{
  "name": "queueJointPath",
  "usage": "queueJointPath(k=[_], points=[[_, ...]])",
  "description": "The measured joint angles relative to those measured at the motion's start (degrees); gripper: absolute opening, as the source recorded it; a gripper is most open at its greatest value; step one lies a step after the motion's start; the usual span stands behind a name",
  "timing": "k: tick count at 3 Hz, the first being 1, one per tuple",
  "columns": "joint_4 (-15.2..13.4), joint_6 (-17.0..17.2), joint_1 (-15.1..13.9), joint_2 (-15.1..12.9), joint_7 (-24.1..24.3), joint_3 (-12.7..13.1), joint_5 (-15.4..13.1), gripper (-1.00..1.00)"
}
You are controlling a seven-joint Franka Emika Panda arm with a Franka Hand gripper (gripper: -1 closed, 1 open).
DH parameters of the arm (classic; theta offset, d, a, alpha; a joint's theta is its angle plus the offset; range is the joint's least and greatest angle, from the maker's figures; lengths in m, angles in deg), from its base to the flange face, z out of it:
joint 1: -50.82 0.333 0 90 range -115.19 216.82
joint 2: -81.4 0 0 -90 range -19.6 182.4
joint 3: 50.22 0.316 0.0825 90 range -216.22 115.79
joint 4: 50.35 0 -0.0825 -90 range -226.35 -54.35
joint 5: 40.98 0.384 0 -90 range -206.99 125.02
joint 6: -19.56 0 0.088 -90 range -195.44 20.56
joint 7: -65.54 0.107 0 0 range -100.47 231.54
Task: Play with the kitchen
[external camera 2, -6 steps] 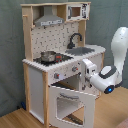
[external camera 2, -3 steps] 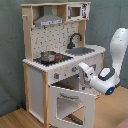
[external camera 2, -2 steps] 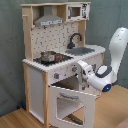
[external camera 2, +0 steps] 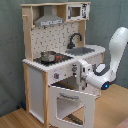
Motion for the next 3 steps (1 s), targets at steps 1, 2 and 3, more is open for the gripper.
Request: queueJointPath(k=[1, 2, 3], points=[[0.0, 0.0, 0.0, 0.0, 0.0, 0.0, 0.0, -1.0], [0.3, -0.2, 0.0, -0.1, 0.8, 0.1, 0.0, -1.0], [0.3, -0.1, 0.0, -0.1, -6.6, 0.1, 0.1, -1.0]])
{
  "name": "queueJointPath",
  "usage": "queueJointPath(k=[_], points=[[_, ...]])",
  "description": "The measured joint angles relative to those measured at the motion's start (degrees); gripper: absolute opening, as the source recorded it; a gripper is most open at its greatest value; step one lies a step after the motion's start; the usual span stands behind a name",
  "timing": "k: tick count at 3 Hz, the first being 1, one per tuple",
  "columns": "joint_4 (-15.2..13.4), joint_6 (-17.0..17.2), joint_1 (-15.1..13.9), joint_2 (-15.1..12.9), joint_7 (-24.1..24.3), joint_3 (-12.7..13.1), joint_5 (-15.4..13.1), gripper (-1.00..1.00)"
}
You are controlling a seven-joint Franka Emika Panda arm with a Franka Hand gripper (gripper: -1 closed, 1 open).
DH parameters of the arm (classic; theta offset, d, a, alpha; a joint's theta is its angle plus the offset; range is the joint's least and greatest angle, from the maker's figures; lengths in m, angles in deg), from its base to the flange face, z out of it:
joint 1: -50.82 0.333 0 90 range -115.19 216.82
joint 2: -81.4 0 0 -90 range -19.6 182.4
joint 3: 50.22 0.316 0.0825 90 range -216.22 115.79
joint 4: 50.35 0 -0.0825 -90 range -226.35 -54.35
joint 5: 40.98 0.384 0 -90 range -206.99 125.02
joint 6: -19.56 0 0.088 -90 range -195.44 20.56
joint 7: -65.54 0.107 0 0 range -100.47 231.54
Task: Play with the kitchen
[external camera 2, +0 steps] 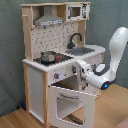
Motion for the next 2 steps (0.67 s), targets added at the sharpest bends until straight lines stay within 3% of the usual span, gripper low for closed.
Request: queueJointPath(k=[2], points=[[0.0, 0.1, 0.1, 0.0, -13.1, -0.2, 0.0, -1.0]])
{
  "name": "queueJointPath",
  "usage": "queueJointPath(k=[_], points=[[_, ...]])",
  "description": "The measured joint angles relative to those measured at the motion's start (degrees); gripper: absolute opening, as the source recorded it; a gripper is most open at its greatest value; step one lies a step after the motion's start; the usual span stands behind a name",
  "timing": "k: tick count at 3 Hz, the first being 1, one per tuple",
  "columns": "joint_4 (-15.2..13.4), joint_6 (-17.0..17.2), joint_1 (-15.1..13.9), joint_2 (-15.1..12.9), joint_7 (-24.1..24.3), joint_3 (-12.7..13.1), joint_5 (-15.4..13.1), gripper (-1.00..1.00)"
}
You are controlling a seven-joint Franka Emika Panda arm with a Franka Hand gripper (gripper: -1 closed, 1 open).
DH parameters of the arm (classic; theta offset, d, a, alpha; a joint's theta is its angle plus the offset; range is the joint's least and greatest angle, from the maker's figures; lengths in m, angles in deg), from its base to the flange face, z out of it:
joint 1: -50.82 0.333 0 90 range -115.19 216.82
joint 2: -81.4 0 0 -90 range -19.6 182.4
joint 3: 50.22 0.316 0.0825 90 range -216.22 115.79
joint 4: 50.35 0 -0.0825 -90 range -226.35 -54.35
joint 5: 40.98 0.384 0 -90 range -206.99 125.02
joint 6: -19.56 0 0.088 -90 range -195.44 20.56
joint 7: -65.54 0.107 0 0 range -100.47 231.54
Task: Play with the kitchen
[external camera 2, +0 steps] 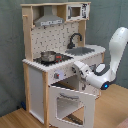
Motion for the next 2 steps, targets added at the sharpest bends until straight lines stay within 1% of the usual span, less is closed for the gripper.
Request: queueJointPath(k=[2], points=[[-0.1, 0.2, 0.3, 0.2, -14.8, -0.4, -0.3, -1.0]])
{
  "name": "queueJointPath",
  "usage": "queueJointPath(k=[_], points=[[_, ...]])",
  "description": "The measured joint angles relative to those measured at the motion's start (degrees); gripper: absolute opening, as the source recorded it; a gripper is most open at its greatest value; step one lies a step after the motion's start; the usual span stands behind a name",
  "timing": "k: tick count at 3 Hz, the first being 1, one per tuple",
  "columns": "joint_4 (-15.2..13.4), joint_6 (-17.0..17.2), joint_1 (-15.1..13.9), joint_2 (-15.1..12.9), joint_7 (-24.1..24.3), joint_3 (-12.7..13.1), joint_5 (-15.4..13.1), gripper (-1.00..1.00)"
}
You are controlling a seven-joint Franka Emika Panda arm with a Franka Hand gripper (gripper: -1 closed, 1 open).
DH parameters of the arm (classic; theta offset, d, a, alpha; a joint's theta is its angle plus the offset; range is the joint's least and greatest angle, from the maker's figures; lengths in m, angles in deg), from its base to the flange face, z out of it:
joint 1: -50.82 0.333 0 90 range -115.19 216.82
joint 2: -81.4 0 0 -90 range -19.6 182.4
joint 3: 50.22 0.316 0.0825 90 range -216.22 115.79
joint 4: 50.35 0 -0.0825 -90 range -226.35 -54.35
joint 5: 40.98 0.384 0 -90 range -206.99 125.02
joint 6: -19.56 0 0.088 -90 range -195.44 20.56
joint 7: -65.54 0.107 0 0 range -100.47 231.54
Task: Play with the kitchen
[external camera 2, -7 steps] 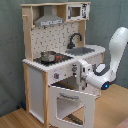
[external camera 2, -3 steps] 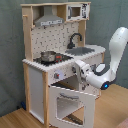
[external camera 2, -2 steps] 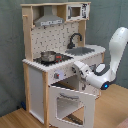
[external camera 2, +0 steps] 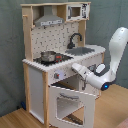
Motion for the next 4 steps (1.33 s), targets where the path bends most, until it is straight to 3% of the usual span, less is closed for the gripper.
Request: queueJointPath(k=[4], points=[[-1.1, 1.2, 0.4, 0.1, -28.7, -1.6, -3.4, -1.0]])
